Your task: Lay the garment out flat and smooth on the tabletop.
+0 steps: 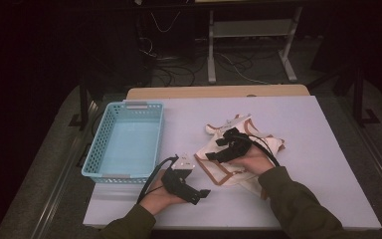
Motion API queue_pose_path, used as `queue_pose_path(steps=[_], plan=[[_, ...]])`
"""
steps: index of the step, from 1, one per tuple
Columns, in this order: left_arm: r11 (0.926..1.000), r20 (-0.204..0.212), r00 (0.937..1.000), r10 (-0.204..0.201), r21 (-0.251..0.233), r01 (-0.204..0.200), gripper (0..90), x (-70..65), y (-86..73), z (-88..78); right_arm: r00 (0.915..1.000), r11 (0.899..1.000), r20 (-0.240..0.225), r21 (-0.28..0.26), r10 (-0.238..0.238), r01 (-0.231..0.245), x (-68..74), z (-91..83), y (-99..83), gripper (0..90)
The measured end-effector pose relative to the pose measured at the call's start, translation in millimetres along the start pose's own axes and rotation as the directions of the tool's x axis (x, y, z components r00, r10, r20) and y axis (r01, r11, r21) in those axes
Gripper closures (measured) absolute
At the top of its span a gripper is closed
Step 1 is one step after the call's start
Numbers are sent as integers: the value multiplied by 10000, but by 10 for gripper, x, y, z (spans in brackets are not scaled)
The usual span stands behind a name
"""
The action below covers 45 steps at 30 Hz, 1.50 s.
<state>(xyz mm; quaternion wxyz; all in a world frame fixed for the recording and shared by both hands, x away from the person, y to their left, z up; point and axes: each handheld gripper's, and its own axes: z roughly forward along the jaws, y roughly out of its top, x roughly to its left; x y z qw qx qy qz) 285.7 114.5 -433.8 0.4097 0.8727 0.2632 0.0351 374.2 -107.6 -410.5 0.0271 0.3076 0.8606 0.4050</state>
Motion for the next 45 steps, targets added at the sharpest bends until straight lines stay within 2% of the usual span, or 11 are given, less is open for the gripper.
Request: queue_pose_path(steps=[5, 6, 9, 13, 19, 23, 29, 33, 36, 45], plan=[[9996, -5, 9998, -185, -222, 185, 0, -5, -1, -4, 9996, 9997, 242, -201, 125, -120, -69, -147, -75, 230], [9999, 3, 10000, -65, -121, 65, 0, 5, 0, -12, 9994, 9995, 290, -247, 213, -206, -81, -177, -90, 223], [9999, 17, 10000, -68, -131, 68, 0, 9, 0, -13, 9984, 9990, 467, -313, 328, -313, -118, -269, -154, 202], [9999, 25, 10000, -53, -121, 53, 0, 8, 0, -9, 9963, 9996, 833, -143, 235, -224, -149, -369, -256, 144], [9998, 51, 10000, -69, -175, 70, 0, 9, -1, -5, 9932, 9991, 1134, -357, 277, -237, -175, -555, -424, 116], [9998, 38, 9999, -110, -177, 110, 0, 14, -2, -5, 9924, 9982, 1186, -535, 327, -265, -182, -665, -516, 85], [9997, 92, 9999, -94, -209, 96, 0, 4, 32, 6, 9911, 9979, 1298, -610, 309, -231, -191, -860, -751, 16], [9995, 135, 9998, -118, -280, 121, 0, -7, 69, 12, 9903, 9974, 1341, -665, 373, -286, -208, -952, -871, 10], [9998, 235, 9997, 77, -195, -72, 0, -11, 92, 8, 9889, 9968, 1412, -712, 463, -365, -229, -1016, -951, 7], [9992, 240, 9997, 38, -393, -28, 2, -24, 170, 11, 9849, 9947, 1575, -842, 718, -590, -253, -1144, -1143, 7]])
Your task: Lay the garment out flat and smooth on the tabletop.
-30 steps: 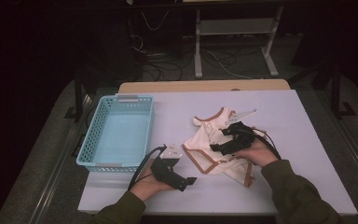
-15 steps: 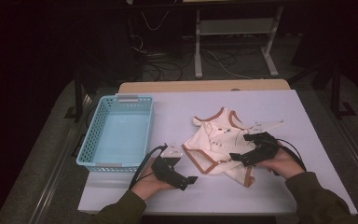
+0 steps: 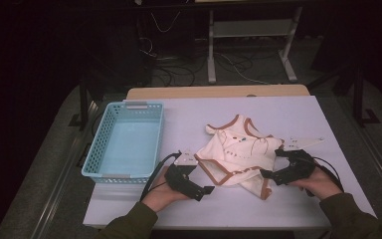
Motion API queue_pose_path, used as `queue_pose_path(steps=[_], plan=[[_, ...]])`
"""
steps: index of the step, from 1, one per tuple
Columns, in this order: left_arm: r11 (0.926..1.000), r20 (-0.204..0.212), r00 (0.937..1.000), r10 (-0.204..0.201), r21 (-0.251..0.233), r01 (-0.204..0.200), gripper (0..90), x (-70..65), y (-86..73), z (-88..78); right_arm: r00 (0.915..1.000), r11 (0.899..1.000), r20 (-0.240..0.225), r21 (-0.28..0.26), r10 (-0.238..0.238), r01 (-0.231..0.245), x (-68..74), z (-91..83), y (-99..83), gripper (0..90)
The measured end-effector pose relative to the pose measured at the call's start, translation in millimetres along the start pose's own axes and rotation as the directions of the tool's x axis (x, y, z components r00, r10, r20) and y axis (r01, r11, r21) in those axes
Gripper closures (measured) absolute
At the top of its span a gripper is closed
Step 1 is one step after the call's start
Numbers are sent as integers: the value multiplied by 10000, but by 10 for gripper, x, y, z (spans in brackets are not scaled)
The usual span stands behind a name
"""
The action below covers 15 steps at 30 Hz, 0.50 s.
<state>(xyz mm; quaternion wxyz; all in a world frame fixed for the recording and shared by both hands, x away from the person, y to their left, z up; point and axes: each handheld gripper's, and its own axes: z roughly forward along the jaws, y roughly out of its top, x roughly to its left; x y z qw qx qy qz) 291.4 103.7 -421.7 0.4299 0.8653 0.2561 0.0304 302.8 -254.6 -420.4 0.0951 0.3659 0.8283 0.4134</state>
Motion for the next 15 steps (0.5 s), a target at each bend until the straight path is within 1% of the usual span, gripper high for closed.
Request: queue_pose_path(steps=[1, 2, 4, 6, 8, 11, 13, 15], plan=[[10000, -10, 10000, -33, -90, 33, 2, -8, 24, 4, 10000, 10000, -31, 37, 18, -18, -6, -15, -24, 7], [10000, 2, 10000, 3, -67, -3, 43, -8, 38, 5, 10000, 10000, 13, -14, 84, -84, -9, -32, -52, 7], [10000, 39, 10000, -29, -78, 30, 46, -13, 83, 23, 9999, 9999, 48, 0, 142, -142, -12, -51, -80, 7], [10000, 57, 10000, 42, -66, -42, 55, -31, 125, 40, 9999, 9999, 89, -33, 126, -126, -24, -78, -106, 7], [10000, 147, 9999, 34, -92, -32, 72, -45, 162, 71, 9996, 9997, 168, -54, 234, -234, -33, -108, -129, 7], [10000, 173, 9998, 9, -47, -8, 103, -52, 223, 135, 9994, 9995, 179, -101, 285, -283, -49, -136, -151, 7], [10000, 171, 9999, -24, -48, 24, 124, -54, 235, 149, 9995, 9996, 201, -128, 254, -252, -56, -144, -161, 7], [10000, 183, 9998, -12, -30, 13, 130, -53, 286, 207, 9994, 9996, 221, -126, 263, -260, -58, -159, -173, 7]])
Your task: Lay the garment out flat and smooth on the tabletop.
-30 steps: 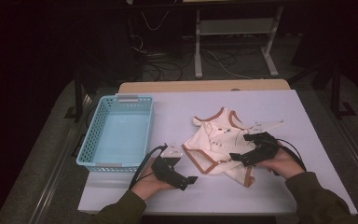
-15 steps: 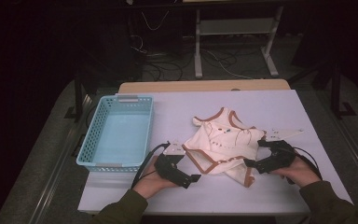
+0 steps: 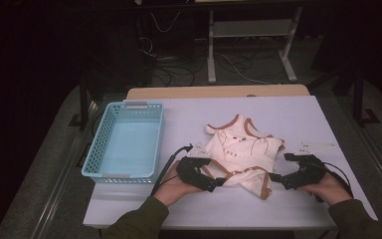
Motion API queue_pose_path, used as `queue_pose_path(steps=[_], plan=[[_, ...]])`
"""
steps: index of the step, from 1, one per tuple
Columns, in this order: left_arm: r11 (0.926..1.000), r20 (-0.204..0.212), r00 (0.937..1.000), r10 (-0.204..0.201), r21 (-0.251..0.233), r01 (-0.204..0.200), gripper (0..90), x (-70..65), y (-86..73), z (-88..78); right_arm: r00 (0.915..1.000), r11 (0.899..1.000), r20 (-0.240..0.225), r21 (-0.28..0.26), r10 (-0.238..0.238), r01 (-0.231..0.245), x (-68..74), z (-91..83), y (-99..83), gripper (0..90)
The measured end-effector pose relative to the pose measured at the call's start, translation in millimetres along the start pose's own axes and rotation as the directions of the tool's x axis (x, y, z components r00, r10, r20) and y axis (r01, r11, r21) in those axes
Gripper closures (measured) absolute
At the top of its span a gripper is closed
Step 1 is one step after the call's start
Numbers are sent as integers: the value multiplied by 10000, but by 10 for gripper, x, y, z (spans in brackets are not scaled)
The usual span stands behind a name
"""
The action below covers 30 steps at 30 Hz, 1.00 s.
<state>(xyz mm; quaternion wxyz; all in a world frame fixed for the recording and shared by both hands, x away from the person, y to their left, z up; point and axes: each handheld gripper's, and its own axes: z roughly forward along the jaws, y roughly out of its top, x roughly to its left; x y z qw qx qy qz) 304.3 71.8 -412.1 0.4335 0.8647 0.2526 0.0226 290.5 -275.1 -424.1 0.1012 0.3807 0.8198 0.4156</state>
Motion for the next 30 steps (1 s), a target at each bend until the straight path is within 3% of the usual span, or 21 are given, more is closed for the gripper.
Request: queue_pose_path(steps=[9, 10, 15, 30], plan=[[10000, 171, 9999, -22, 41, 21, 227, -21, 64, 144, 10000, 10000, -35, -90, -22, 21, -21, -6, 6, 7], [10000, 193, 9998, -34, 61, 32, 287, -27, 61, 154, 10000, 10000, -20, -68, -40, 40, -17, -1, 8, 7], [9999, 356, 9994, -38, 114, 34, 400, -30, 41, 195, 9999, 9999, -55, -27, -102, 102, -2, 16, 13, 7], [9967, 344, 9993, -134, 809, 106, 627, -26, -38, 373, 9998, 9997, -63, 166, -169, 170, 15, 55, 3, 7]])
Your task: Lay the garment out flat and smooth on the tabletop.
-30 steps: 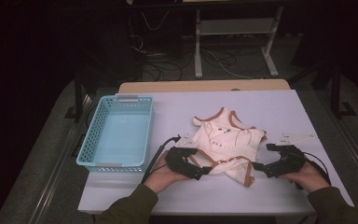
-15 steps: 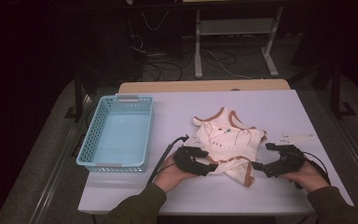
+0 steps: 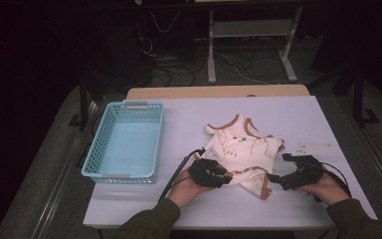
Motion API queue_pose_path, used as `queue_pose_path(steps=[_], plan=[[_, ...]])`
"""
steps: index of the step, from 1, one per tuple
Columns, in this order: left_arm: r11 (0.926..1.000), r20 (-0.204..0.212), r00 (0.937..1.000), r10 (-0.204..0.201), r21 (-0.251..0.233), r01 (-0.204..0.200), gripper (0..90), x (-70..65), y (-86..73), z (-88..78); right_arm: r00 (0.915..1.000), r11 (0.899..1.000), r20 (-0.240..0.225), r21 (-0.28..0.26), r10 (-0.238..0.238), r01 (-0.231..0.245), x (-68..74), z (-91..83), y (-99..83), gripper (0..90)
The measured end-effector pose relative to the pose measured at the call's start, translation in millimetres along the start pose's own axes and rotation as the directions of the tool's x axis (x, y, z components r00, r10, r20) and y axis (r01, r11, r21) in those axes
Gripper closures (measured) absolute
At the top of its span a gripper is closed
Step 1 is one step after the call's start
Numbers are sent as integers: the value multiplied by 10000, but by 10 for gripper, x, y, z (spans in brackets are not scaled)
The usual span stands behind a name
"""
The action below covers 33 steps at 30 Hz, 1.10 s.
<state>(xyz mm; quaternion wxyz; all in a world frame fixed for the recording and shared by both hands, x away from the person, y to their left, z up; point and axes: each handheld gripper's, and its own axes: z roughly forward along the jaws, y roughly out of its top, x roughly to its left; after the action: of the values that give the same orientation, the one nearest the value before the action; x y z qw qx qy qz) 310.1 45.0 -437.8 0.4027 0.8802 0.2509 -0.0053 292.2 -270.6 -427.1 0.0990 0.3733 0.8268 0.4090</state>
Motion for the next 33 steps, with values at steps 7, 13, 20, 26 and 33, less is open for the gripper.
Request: queue_pose_path(steps=[7, 13, 20, 26, 33], plan=[[9995, 76, 10000, -2, 300, 0, 691, 10, -20, 49, 10000, 10000, 34, -17, 29, -29, 0, -4, 0, 7], [9991, 132, 9998, -122, 419, 116, 750, 11, -26, 71, 10000, 10000, 30, 5, 14, -14, 2, -2, -1, 7], [9984, 128, 9998, -172, 536, 164, 871, 14, -29, 93, 10000, 10000, 30, 11, -22, 22, 2, 0, -1, 7], [9990, 260, 9995, -201, 412, 191, 878, 22, -14, 52, 10000, 10000, 44, -24, -1, 1, 5, 0, -1, 7], [9988, 418, 9991, 35, 482, -55, 878, 22, -9, -98, 10000, 10000, 59, -31, 25, -25, 3, -5, -3, 7]])
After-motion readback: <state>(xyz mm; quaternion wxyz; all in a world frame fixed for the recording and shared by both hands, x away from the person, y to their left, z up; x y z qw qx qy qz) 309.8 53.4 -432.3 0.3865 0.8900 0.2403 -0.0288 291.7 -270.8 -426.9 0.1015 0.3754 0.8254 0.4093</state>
